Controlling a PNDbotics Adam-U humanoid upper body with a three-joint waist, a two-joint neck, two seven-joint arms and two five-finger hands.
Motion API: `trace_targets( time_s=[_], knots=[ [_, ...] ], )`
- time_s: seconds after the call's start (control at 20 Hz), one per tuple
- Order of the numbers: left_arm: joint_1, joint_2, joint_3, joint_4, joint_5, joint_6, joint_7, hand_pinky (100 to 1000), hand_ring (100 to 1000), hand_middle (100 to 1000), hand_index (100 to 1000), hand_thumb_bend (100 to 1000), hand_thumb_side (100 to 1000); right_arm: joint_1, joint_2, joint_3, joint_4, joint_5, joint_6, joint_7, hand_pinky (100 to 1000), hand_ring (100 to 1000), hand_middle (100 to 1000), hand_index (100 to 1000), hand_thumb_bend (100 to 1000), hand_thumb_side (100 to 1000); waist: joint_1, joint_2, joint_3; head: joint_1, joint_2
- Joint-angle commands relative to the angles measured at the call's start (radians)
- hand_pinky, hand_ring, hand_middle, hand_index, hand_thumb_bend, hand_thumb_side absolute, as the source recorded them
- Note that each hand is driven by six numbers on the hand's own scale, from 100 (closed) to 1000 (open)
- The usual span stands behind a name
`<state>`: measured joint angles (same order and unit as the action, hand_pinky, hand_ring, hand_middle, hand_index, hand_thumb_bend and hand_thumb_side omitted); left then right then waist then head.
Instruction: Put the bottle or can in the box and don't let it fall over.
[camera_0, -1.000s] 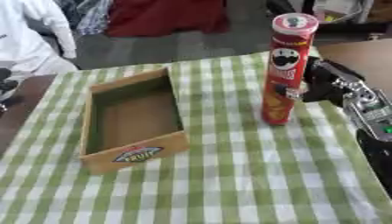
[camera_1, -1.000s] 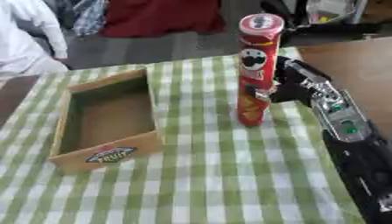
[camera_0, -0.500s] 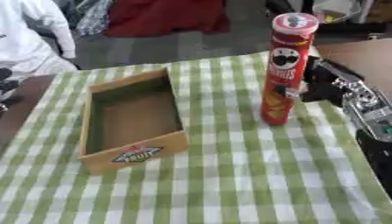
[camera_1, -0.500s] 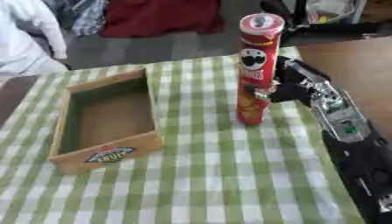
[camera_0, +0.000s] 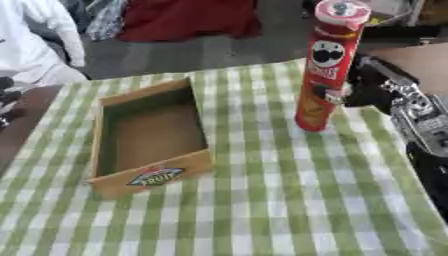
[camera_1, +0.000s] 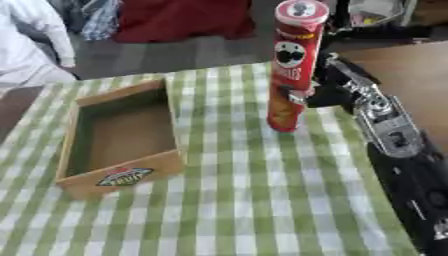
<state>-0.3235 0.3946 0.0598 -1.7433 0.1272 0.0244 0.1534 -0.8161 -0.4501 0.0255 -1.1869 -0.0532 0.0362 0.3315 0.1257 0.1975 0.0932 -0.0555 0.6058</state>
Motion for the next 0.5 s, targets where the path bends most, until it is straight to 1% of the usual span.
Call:
trace_targets(
  time_s=[0.05,0.35,0.45,0.5],
  knots=[
    [-0.007,0.022,0.012,-0.02,-0.001,-0.002,-0.001,808,858,829,829,100,704,-0.042,-0.026,0.003,-0.045,-0.019,0.003,-0.011,983,490,406,339,226,100,-0.007,-0.025,0.0,-0.002,0.001],
    [-0.003,0.025,0.013,-0.021,-0.002,-0.002,0.0,808,857,829,829,100,703,-0.096,-0.014,0.026,-0.068,-0.027,0.01,-0.002,981,487,403,337,219,100,-0.008,-0.032,-0.003,-0.013,0.007],
    [-0.002,0.026,0.013,-0.021,-0.002,-0.002,0.001,808,857,829,829,100,703,-0.102,-0.012,0.029,-0.07,-0.028,0.012,-0.002,981,487,403,337,219,100,-0.009,-0.032,-0.003,-0.013,0.008],
    [-0.002,0.025,0.012,-0.021,-0.002,-0.002,0.0,808,857,829,828,100,702,-0.104,-0.01,0.031,-0.072,-0.029,0.011,-0.001,978,483,400,334,221,100,-0.009,-0.034,-0.002,-0.021,0.008]
  ],
)
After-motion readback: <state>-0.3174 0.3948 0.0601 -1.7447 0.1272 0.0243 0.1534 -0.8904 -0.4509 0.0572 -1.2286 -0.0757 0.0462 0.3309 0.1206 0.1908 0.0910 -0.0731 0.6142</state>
